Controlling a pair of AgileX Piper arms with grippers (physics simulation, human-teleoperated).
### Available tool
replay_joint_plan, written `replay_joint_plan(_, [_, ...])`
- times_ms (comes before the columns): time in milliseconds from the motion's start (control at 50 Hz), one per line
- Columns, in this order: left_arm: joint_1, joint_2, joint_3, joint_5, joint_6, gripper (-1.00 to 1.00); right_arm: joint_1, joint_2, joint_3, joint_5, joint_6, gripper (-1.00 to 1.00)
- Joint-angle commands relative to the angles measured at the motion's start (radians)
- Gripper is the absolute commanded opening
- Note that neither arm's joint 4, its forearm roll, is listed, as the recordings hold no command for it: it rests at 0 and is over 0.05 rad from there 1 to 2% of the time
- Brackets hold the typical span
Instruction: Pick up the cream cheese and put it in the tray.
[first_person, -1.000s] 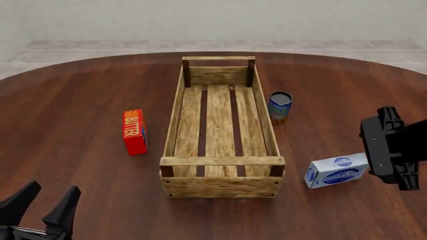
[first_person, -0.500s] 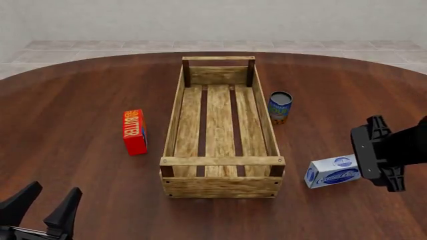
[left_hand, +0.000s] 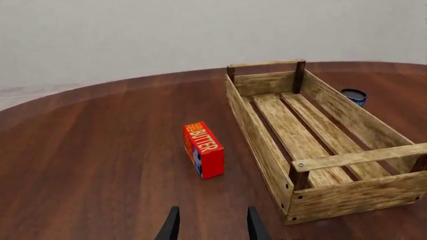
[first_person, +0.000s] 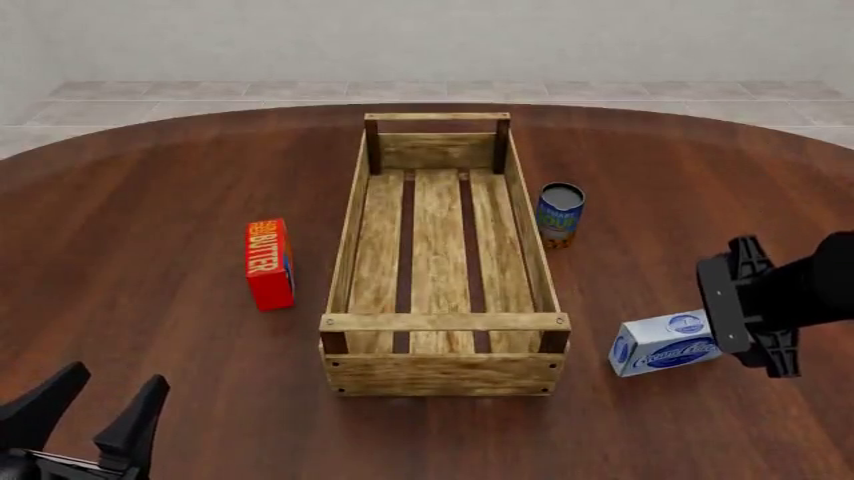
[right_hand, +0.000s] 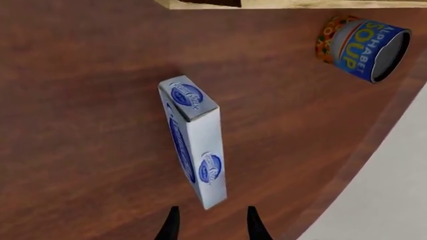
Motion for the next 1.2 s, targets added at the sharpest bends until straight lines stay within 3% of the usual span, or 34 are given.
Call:
replay_joint_plan(20, [-0.001,0.025,0.0,-0.017,0.005,1.0,-0.023,0.048,0.007,-0.04,-0.025,1.0])
replay_joint_plan(120, [-0.005,0.037,0.0,-0.024,0.007,1.0,-0.042,0.06,0.024,-0.065,-0.051,1.0])
replay_joint_plan(660, [-0.017,0.074,0.0,-0.048,0.01,1.0,-0.044,0.121,-0.029,-0.106,-0.064,1.0])
replay_joint_plan(1200, [-0.03,0.105,0.0,-0.067,0.015,1.0,-0.037,0.216,-0.047,-0.158,-0.049,1.0])
